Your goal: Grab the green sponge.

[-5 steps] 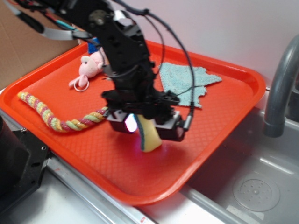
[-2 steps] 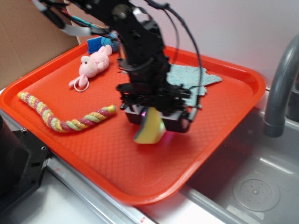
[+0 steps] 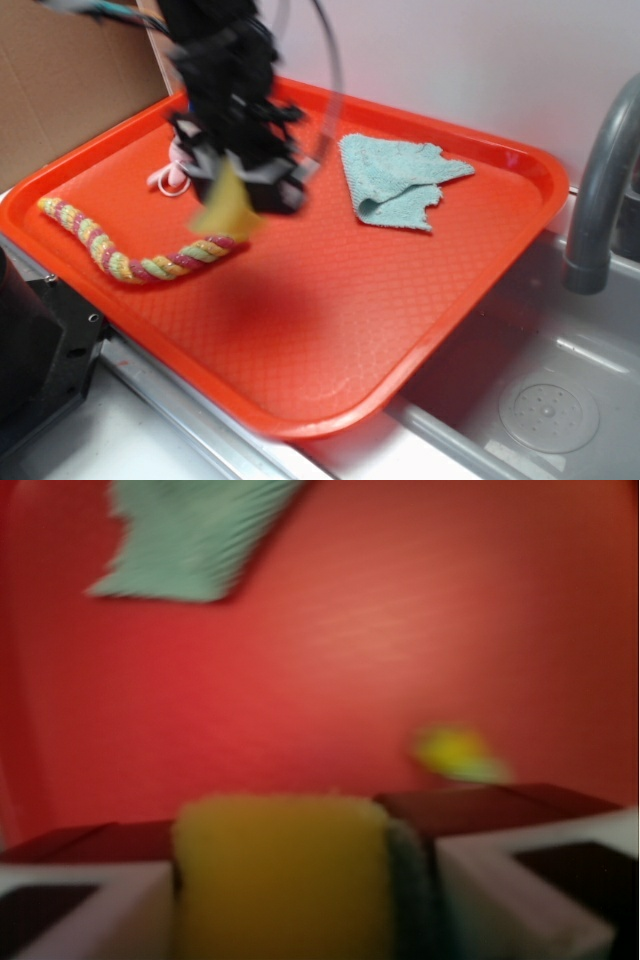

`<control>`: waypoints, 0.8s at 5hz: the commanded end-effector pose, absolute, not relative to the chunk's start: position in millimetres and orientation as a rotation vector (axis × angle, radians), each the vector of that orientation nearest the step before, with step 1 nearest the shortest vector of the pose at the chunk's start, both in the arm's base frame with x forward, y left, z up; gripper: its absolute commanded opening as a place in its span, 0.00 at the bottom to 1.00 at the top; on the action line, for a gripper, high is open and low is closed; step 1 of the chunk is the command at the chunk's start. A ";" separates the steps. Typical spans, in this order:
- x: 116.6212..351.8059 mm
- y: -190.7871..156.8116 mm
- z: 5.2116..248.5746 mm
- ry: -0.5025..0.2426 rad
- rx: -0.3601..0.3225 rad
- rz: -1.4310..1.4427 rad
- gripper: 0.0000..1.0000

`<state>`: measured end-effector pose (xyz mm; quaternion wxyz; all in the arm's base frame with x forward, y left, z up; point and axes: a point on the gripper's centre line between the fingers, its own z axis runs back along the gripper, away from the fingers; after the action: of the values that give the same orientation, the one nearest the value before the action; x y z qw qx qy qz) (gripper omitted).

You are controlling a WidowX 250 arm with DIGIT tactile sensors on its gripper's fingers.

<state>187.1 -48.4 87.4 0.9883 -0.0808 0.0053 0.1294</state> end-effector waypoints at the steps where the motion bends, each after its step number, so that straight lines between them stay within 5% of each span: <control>1: 192.8 22.6 150.7 -0.095 0.117 0.205 0.00; 2: 192.1 39.1 182.5 -0.155 0.136 0.172 0.00; 4: 208.5 41.4 189.5 -0.190 0.148 0.229 0.00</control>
<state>197.8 46.5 165.9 0.9883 0.0719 -0.0696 0.1147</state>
